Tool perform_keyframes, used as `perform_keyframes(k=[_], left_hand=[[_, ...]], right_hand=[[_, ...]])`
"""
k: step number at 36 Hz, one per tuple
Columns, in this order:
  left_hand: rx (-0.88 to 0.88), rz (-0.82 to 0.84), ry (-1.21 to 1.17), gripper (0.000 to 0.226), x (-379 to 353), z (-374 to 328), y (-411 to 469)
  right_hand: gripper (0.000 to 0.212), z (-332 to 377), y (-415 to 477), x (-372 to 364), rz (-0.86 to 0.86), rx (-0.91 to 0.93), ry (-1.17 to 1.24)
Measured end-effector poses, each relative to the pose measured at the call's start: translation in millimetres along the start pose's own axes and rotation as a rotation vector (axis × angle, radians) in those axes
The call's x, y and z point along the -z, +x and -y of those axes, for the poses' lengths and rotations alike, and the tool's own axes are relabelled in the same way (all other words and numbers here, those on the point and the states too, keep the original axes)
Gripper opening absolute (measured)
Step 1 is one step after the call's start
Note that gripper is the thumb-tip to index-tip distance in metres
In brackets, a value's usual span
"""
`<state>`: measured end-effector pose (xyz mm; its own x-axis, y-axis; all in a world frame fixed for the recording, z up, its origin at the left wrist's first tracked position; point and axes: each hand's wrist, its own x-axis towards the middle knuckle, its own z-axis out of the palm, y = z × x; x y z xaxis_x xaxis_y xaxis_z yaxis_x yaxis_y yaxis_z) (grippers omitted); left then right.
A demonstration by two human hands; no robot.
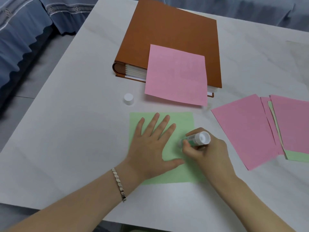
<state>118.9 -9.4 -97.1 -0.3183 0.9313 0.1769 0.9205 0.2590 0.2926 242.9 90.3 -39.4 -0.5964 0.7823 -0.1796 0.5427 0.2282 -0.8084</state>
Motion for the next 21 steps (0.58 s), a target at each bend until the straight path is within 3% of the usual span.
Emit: perform_keyframes(k=[13, 21], left_hand=[[-0.016, -0.005, -0.051, 0.075, 1.9, 0.1, 0.6], [-0.015, 0.001, -0.012, 0.081, -2.6, -1.2, 8.0]], right_hand=[[0.020, -14.6, 0.8, 35.8, -0.186, -0.022, 0.001], [0.011, -0.8, -3.3, 8.5, -0.012, 0.026, 0.044]])
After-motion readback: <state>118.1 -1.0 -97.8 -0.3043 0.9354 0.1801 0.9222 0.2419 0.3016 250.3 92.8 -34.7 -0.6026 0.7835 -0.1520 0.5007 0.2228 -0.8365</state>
